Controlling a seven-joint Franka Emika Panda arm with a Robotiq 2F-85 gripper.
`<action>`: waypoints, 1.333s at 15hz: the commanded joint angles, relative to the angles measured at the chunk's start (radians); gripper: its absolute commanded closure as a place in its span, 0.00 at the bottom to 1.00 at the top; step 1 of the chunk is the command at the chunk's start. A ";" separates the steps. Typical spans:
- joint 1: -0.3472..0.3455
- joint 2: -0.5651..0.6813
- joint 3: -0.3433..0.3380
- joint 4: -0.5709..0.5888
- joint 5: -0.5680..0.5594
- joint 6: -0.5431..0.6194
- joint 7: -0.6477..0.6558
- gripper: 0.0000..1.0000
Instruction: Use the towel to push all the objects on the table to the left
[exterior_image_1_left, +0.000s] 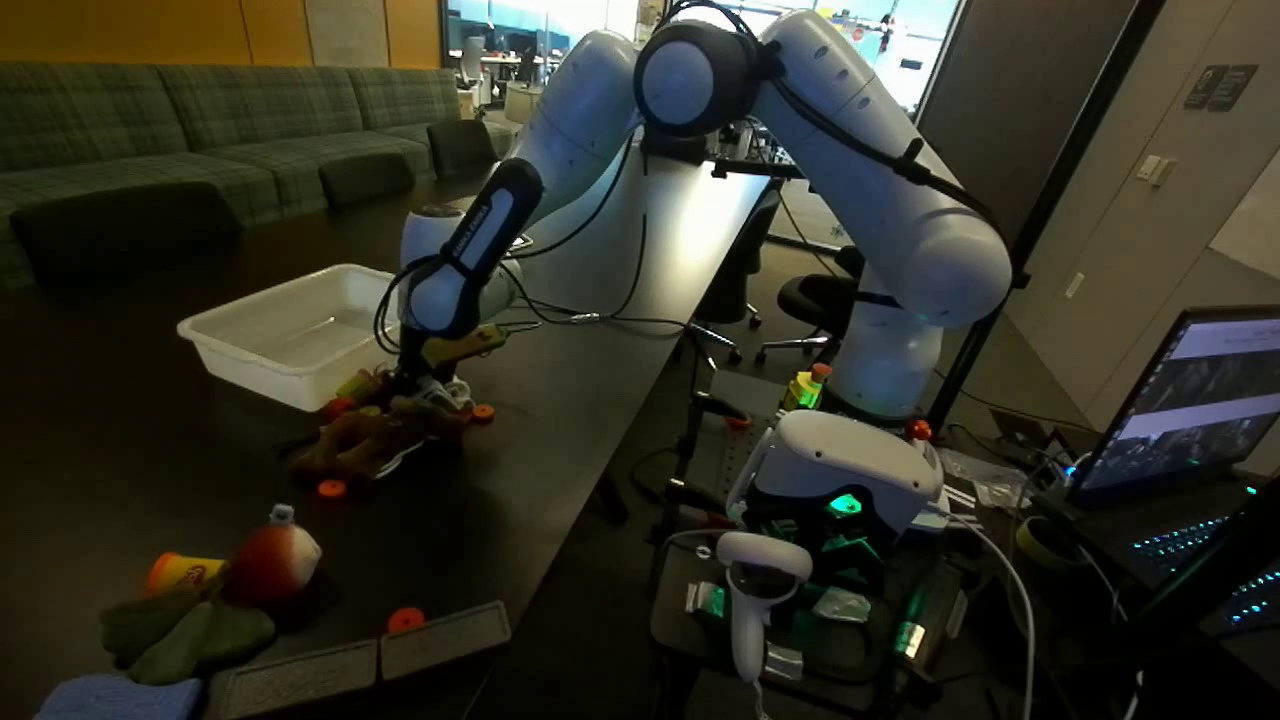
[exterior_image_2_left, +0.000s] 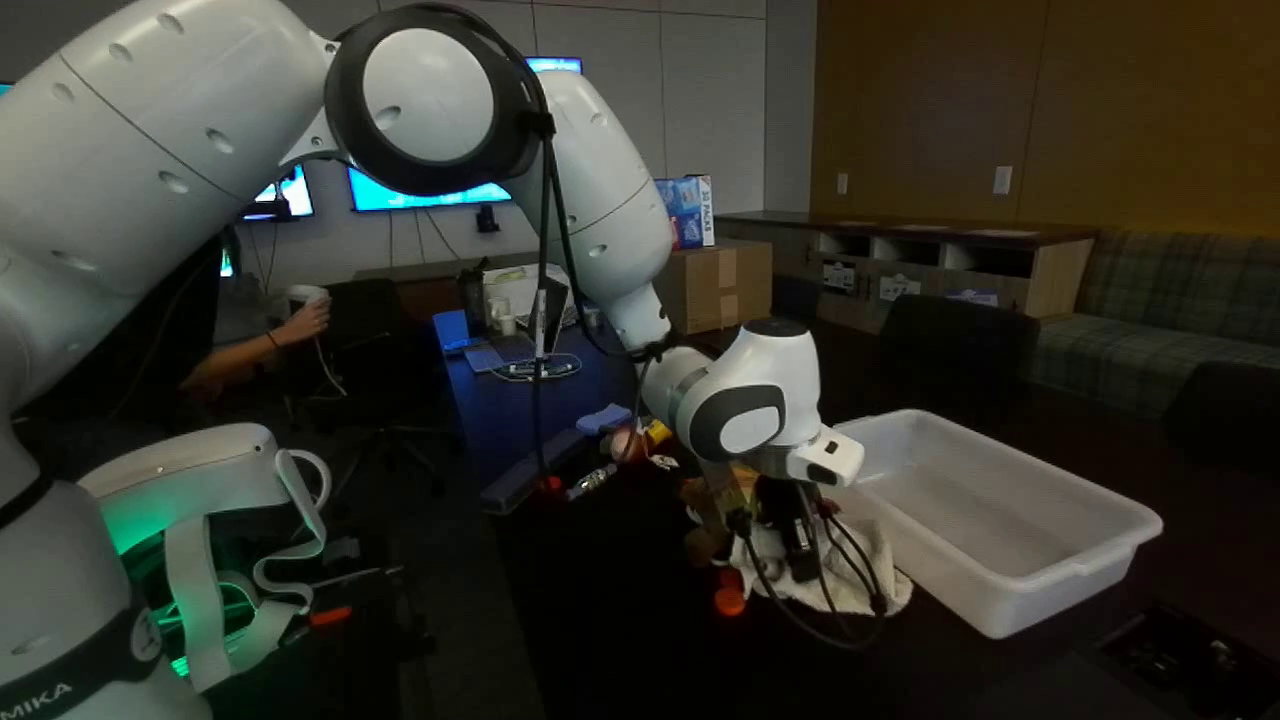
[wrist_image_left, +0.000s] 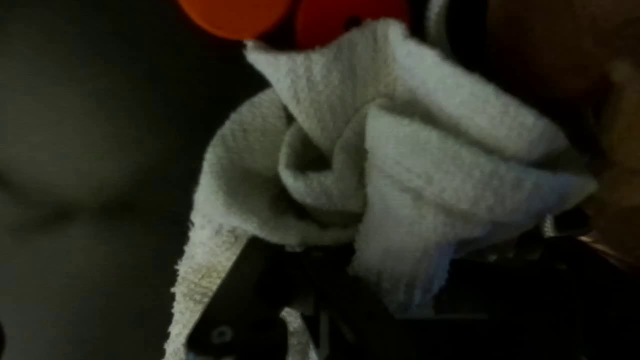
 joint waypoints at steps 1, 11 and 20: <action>0.061 -0.027 0.049 -0.068 0.053 0.034 -0.008 0.97; 0.316 -0.043 0.126 -0.069 0.133 0.008 0.126 0.97; 0.317 -0.199 0.136 -0.170 0.126 0.031 0.088 0.97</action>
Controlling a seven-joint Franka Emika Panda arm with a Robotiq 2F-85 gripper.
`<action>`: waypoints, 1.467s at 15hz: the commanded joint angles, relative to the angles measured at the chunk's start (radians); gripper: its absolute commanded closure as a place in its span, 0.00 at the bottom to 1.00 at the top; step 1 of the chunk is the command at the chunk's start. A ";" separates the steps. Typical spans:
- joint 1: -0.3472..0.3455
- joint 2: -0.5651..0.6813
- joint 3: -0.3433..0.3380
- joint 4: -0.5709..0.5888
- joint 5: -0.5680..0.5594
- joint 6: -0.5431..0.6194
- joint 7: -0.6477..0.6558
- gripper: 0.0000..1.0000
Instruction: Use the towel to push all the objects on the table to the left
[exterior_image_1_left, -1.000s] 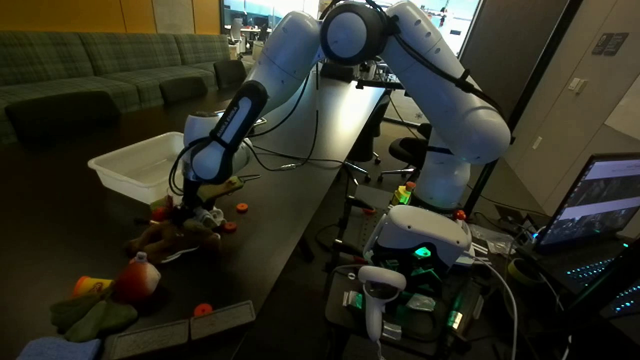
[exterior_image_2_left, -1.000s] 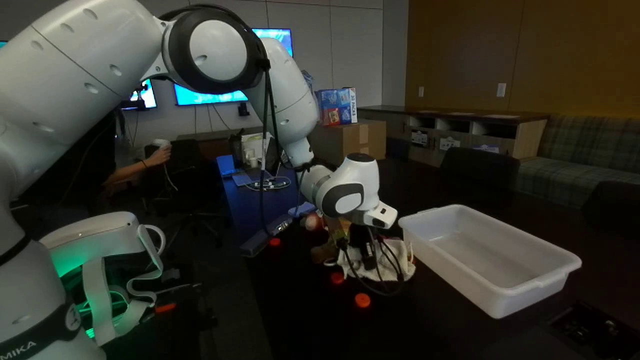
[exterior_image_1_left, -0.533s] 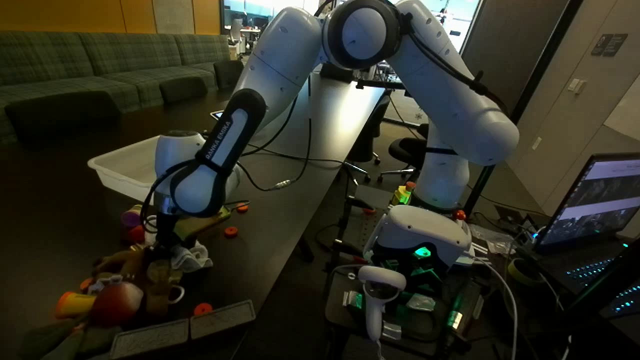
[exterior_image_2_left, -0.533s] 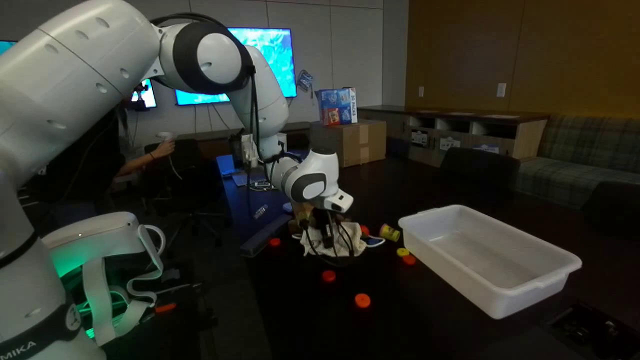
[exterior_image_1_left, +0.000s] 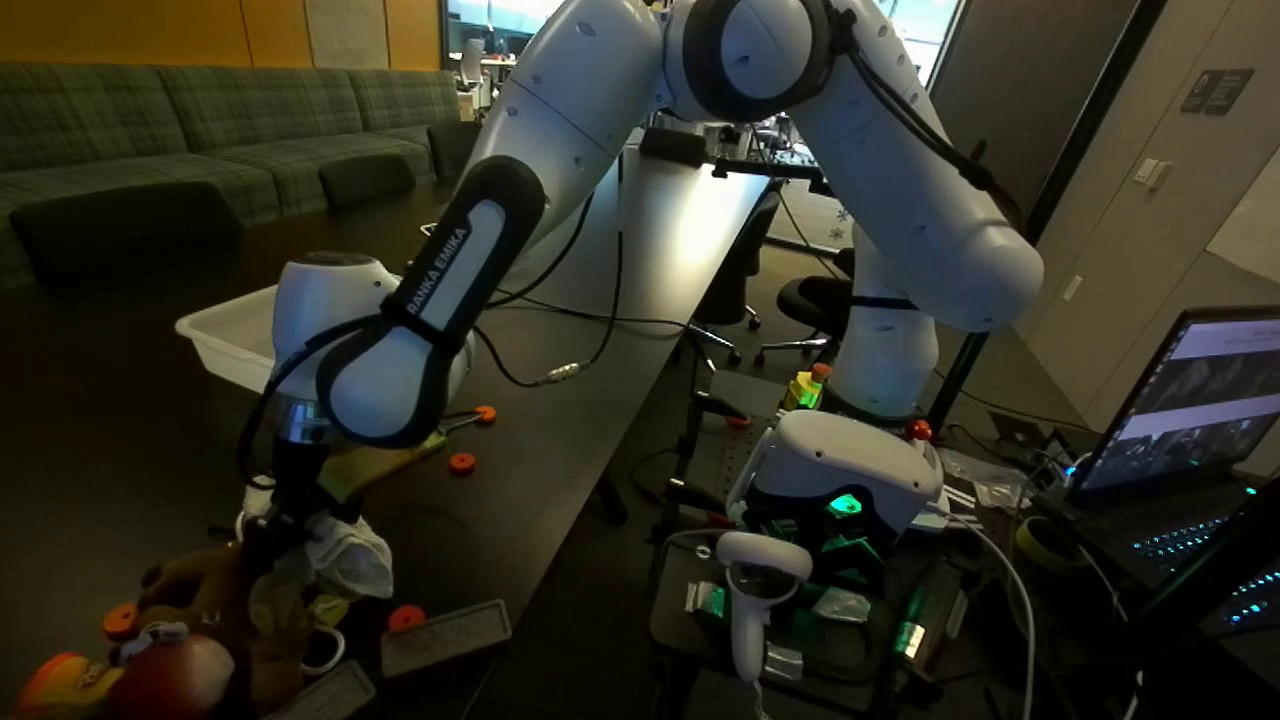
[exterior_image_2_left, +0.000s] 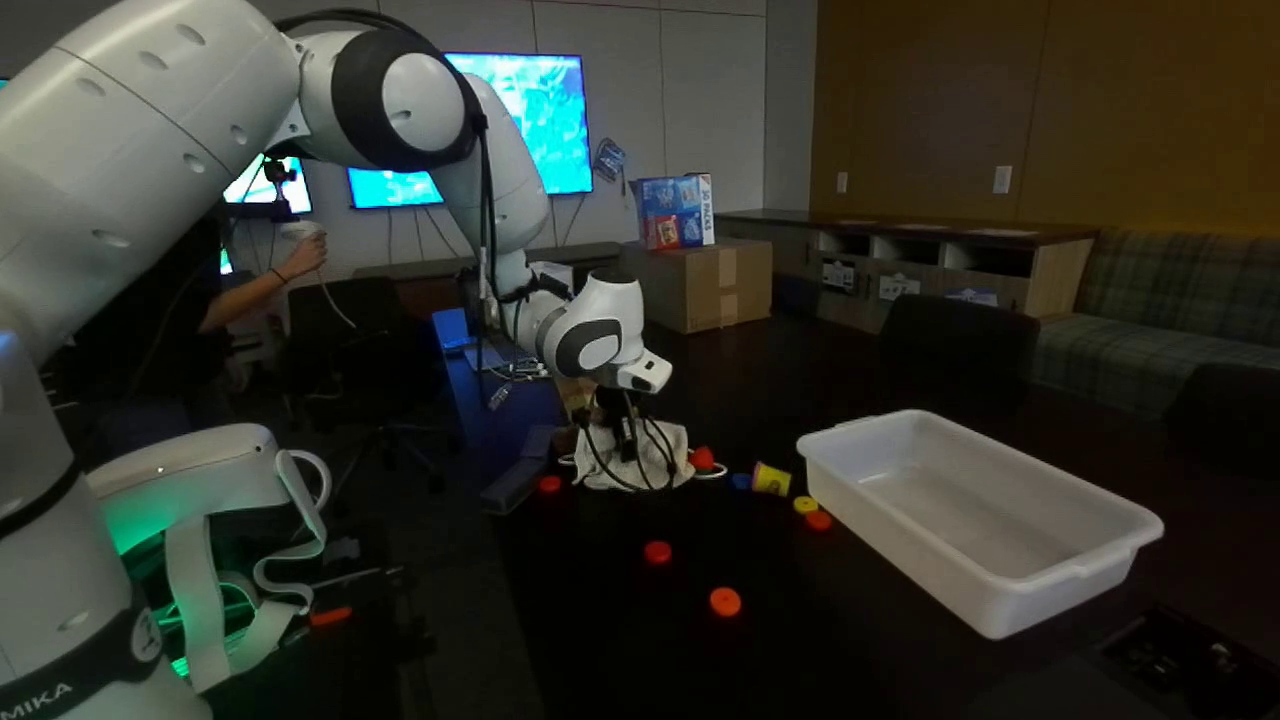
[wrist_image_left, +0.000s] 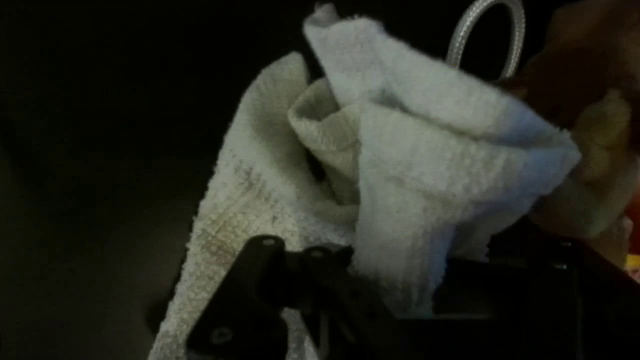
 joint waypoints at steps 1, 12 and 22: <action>-0.046 -0.140 -0.025 -0.111 0.013 0.029 -0.041 0.97; -0.199 -0.302 -0.358 -0.341 -0.084 0.095 -0.039 0.97; -0.161 -0.168 -0.524 -0.395 -0.255 0.070 -0.036 0.97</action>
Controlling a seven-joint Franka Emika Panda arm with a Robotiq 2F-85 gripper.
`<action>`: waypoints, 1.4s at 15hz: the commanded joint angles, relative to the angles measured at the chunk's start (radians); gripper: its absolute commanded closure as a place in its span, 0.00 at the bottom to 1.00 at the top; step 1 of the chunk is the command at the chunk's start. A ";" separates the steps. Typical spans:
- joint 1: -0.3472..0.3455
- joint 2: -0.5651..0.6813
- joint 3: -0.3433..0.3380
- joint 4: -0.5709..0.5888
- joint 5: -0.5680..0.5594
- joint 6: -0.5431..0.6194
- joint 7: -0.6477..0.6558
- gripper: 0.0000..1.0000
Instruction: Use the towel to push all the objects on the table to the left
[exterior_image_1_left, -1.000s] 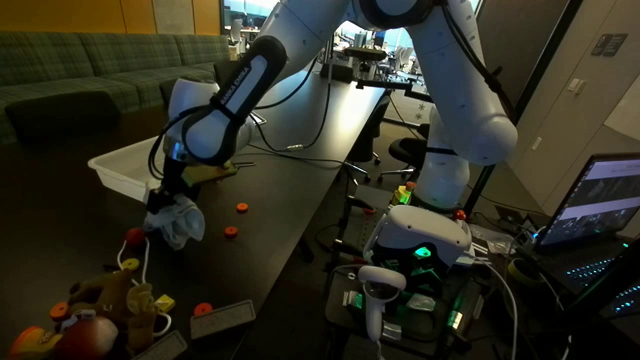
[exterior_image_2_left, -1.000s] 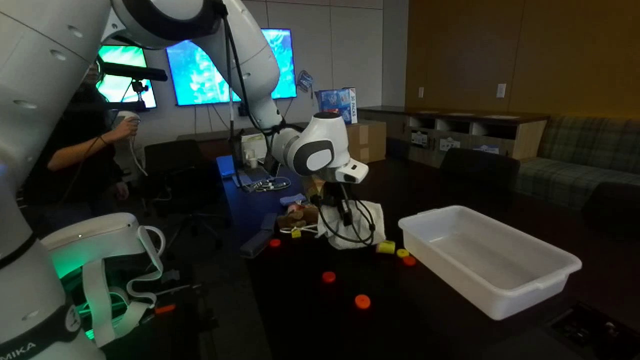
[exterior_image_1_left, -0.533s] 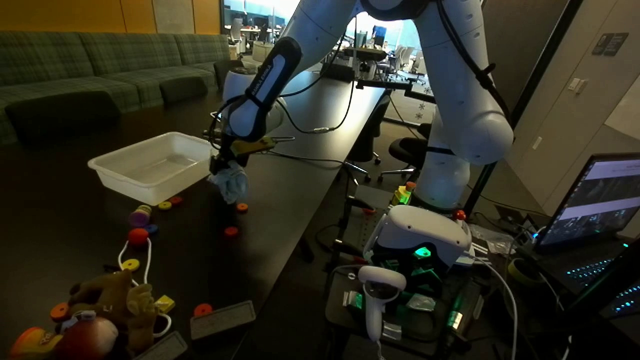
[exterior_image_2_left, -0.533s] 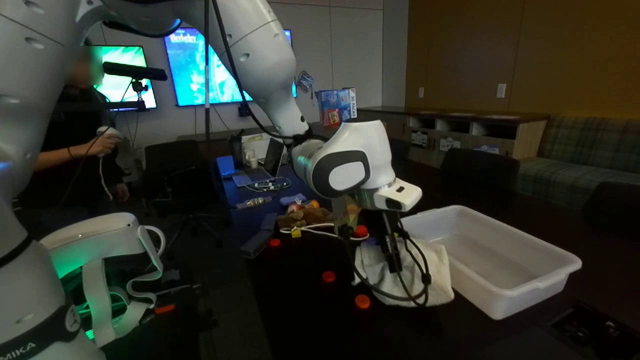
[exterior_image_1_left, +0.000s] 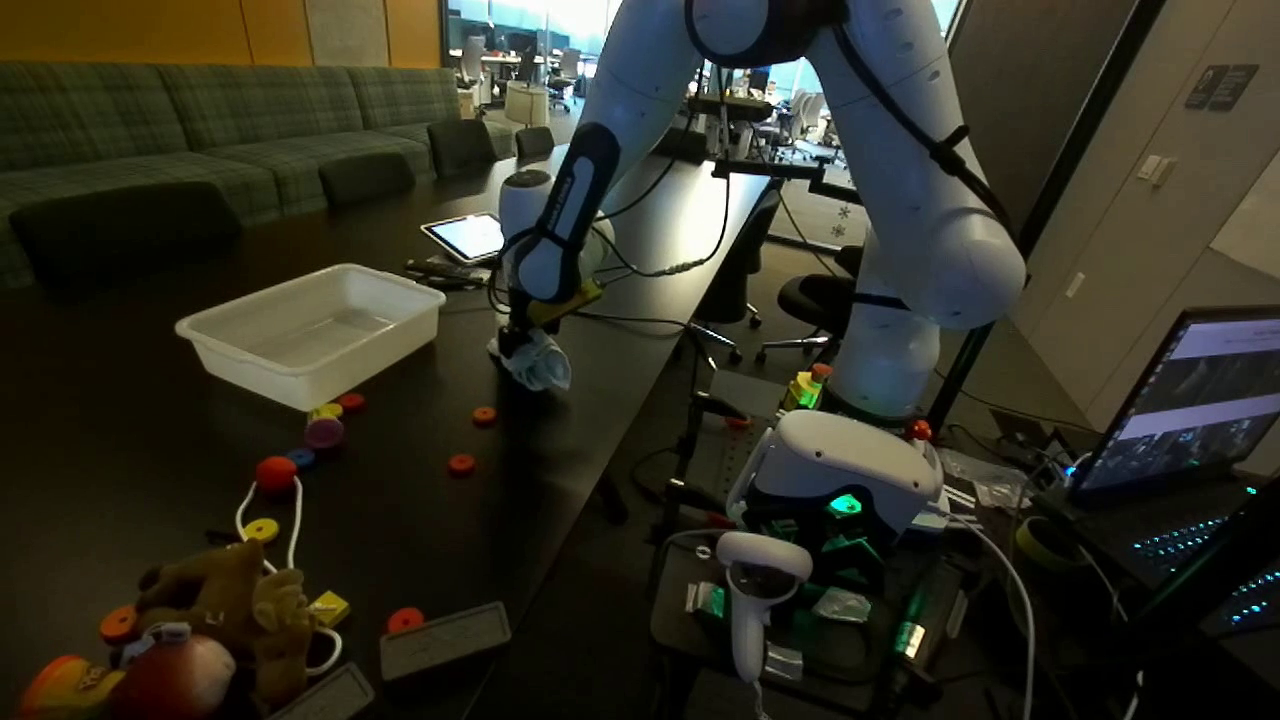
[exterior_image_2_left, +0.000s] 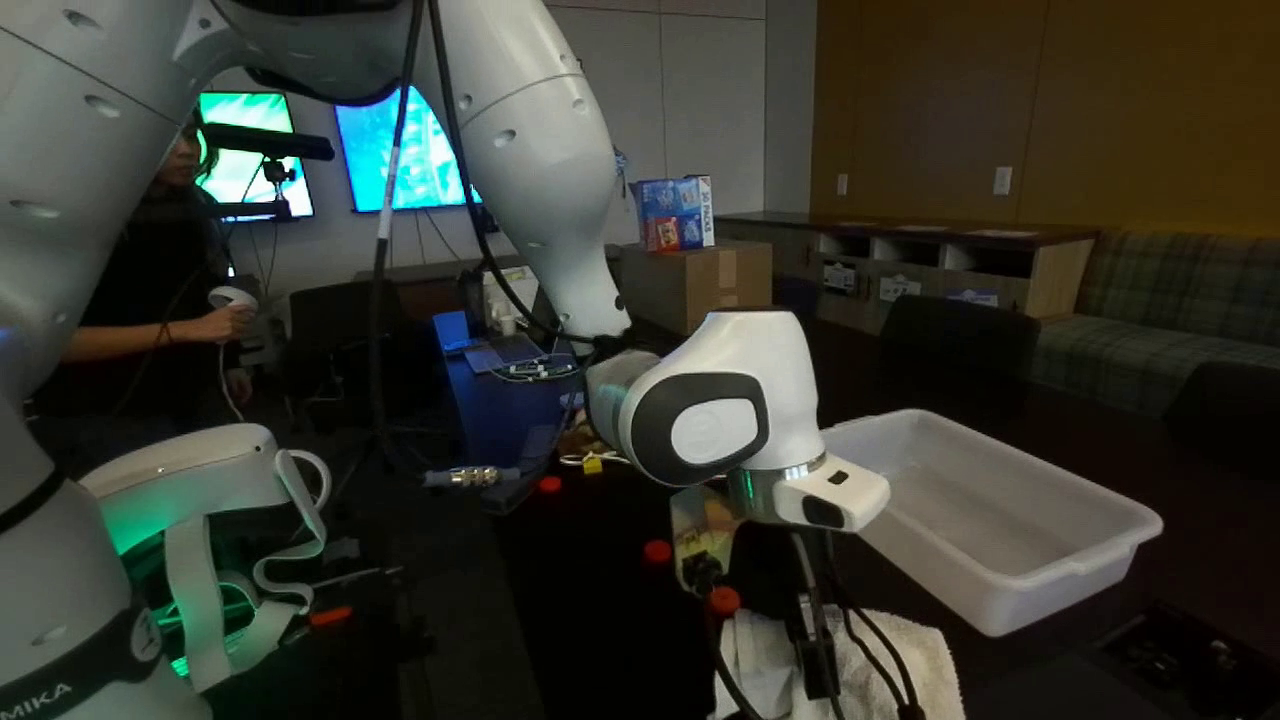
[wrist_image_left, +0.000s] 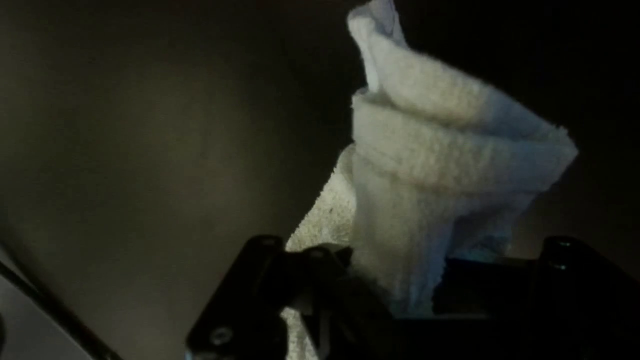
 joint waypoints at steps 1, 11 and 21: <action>0.062 0.034 0.009 -0.032 -0.035 0.013 0.008 0.97; 0.228 0.008 0.205 -0.053 -0.032 -0.006 -0.025 0.97; 0.162 -0.085 0.597 -0.049 0.114 -0.028 -0.146 0.97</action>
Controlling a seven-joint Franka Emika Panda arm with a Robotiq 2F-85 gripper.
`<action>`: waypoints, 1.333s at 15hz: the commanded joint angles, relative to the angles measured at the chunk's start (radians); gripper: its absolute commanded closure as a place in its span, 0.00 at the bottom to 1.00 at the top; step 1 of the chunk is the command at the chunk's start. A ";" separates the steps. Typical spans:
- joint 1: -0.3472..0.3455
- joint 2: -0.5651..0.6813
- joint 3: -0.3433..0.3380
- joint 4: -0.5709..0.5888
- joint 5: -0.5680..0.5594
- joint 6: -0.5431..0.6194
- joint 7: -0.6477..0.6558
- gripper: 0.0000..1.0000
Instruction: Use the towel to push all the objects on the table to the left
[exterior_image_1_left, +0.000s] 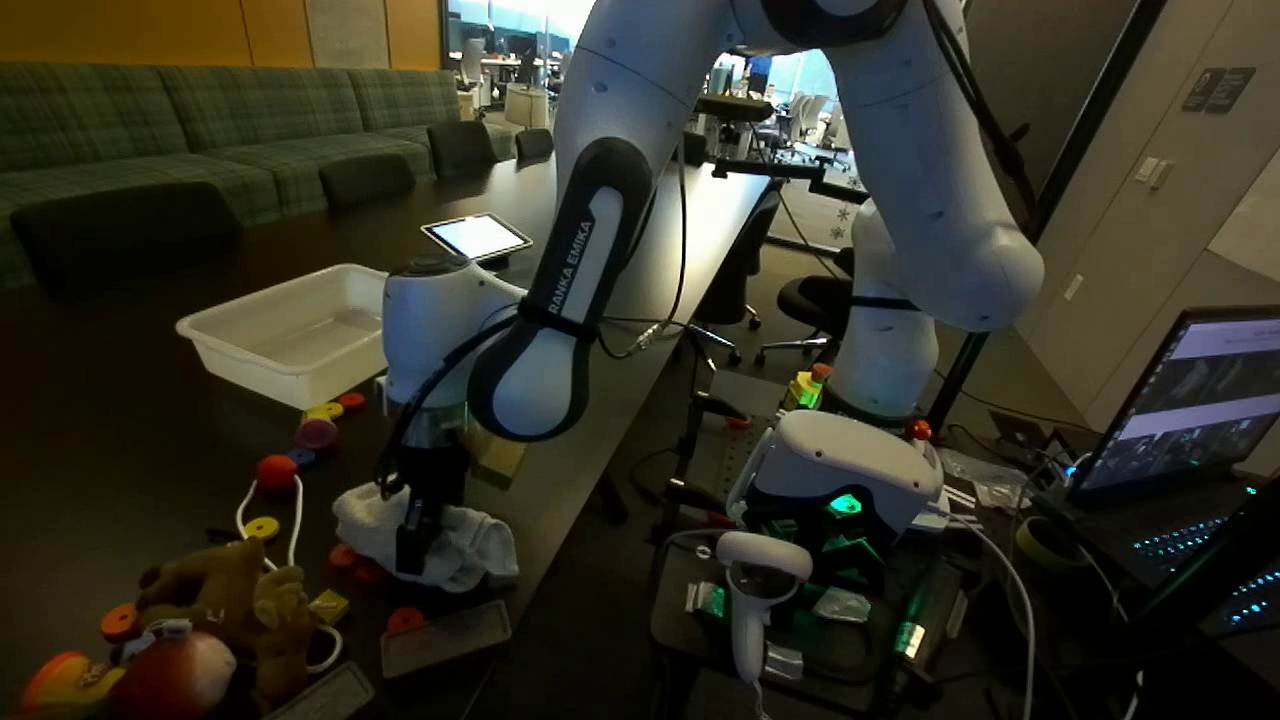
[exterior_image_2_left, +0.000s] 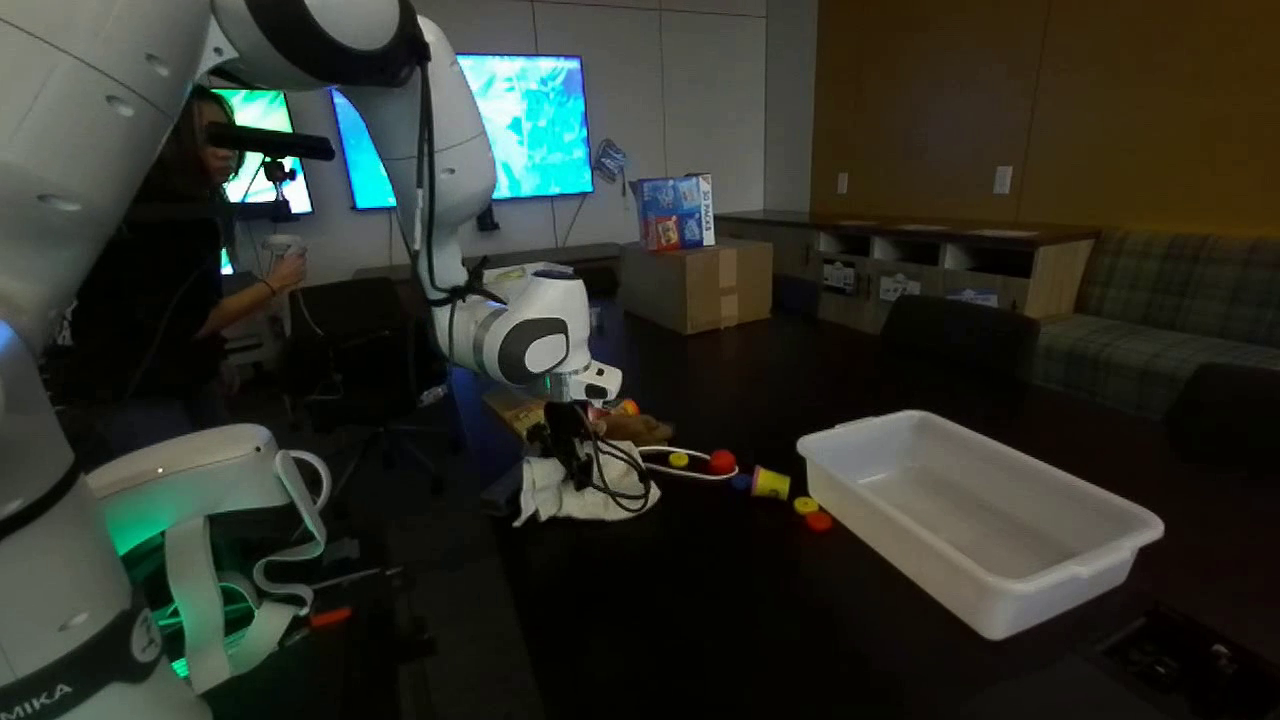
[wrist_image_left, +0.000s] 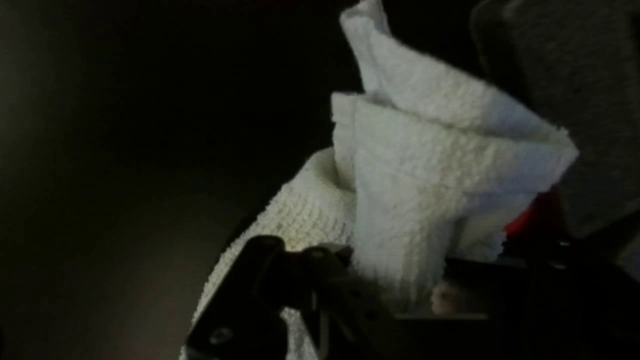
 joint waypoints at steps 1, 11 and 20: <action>-0.071 -0.054 0.099 -0.011 0.069 -0.020 -0.090 0.97; -0.147 -0.077 -0.149 0.036 0.012 0.011 -0.078 0.97; -0.022 0.157 -0.517 0.281 -0.223 0.047 0.096 0.98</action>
